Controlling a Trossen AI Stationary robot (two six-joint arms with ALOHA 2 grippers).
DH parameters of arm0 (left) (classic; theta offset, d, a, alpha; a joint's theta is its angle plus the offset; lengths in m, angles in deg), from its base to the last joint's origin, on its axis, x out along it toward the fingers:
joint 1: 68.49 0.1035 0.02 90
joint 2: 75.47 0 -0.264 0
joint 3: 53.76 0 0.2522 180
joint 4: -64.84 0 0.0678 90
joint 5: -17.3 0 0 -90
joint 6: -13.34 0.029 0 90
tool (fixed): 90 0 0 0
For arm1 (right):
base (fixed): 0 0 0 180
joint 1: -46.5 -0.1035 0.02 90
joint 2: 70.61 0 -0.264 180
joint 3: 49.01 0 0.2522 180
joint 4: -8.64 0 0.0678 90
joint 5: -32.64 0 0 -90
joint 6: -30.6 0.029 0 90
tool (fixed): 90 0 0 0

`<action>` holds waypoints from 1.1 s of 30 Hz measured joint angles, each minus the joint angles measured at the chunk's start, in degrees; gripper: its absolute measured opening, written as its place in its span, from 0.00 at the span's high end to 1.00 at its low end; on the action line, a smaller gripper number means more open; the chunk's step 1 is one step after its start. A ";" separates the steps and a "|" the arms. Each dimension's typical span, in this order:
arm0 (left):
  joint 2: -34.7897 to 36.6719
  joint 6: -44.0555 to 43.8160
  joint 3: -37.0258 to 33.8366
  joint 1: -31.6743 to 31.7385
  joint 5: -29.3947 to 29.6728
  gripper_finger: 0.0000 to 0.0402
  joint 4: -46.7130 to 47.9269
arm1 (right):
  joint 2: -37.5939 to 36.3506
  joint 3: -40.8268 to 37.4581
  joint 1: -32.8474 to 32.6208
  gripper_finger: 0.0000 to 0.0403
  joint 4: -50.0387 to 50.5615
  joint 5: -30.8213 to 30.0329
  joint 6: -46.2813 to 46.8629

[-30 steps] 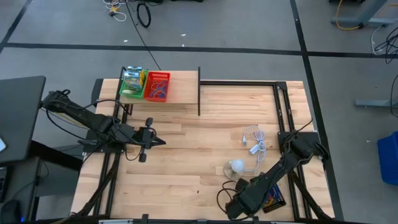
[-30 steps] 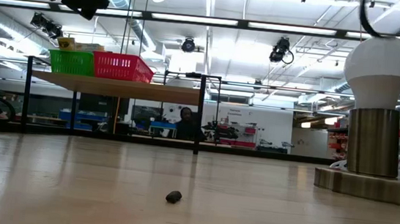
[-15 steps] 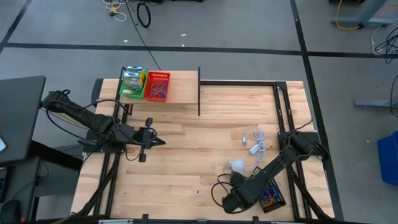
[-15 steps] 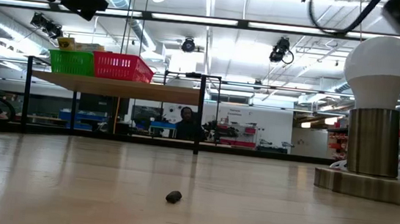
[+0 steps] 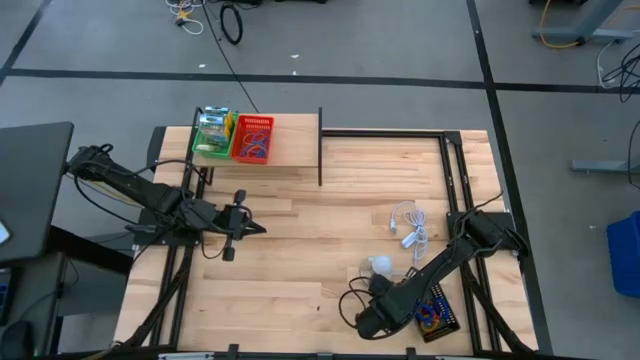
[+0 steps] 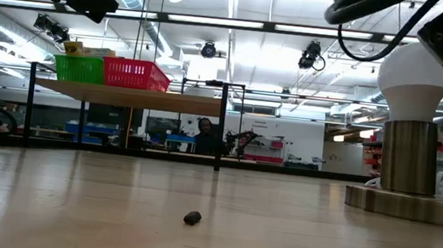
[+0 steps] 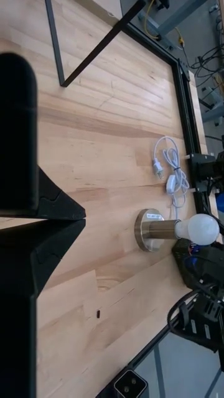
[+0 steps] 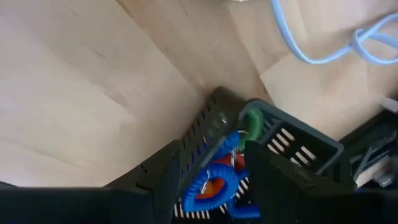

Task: Pick & Place Office Desk Supplies
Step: Put the black basket on the shelf

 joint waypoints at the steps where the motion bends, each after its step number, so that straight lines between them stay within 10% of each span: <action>1: 0.00 0.00 0.01 0.00 0.00 0.98 0.01 | 0.00 -0.04 0.00 0.54 -0.01 0.22 0.02; 14: 0.00 0.00 0.01 0.00 -0.04 0.98 0.03 | 0.02 -5.77 -0.31 0.62 -7.89 3.61 0.13; 22: 0.00 -0.02 0.01 0.00 -0.02 0.98 0.03 | -0.05 -5.72 -1.08 0.97 -17.35 3.16 -3.15; 33: 0.00 -0.07 0.01 0.00 -0.02 0.98 0.21 | -0.26 -5.60 -2.34 0.99 -30.87 1.88 -13.78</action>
